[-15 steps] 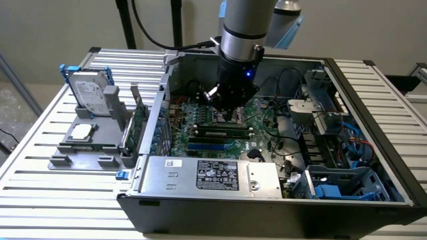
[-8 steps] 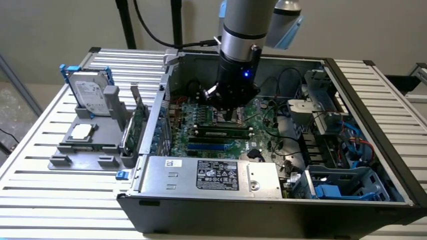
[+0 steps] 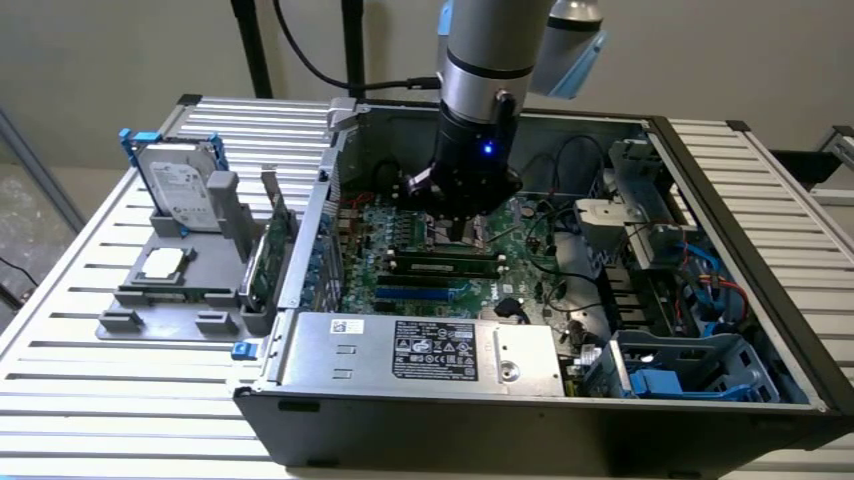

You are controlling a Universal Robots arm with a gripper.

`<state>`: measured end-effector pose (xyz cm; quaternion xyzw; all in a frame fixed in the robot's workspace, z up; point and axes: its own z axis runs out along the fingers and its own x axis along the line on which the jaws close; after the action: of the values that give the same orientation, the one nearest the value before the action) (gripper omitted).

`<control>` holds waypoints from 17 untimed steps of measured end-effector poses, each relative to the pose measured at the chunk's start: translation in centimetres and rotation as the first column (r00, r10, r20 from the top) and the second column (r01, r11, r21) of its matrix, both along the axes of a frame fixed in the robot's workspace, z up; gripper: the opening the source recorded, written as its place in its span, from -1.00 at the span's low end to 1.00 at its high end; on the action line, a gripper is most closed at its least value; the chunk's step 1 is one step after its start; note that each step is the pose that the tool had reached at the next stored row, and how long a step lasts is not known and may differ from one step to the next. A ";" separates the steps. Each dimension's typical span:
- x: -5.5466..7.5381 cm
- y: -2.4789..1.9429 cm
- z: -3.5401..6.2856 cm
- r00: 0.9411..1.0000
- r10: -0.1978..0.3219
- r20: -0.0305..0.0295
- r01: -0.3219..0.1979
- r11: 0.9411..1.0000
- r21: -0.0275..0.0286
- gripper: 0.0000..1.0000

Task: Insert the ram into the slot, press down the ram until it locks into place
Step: 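Press down the ram until it locks into place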

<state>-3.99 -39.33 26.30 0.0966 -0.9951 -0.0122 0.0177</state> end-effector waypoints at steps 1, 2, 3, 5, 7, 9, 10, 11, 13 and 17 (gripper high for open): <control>0.0 0.00 0.00 1.000 -0.016 0.000 0.016 1.000 0.000 -0.79; 0.0 0.00 0.00 1.000 -0.031 0.000 0.031 1.000 0.000 -0.79; 0.0 0.00 0.00 0.999 -0.046 0.000 0.046 0.999 0.000 -0.79; 0.0 0.00 0.00 0.997 -0.078 0.000 0.078 0.997 0.000 -0.79; 0.0 0.00 0.00 0.994 -0.107 0.000 0.107 0.994 -0.001 -0.79; 0.0 0.00 0.00 0.991 -0.137 0.000 0.137 0.991 -0.001 -0.79; 0.0 0.00 0.00 0.989 -0.151 0.000 0.151 0.989 -0.001 -0.79; 0.0 0.00 0.00 0.986 -0.165 0.000 0.165 0.986 -0.001 -0.79; 0.0 0.00 0.00 0.982 -0.191 0.000 0.191 0.982 -0.001 -0.79; 0.0 -0.22 0.00 0.975 -0.220 0.000 0.220 0.975 -0.002 -0.79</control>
<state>-4.00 -39.55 26.30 -0.0143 -0.9997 -0.0133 0.0163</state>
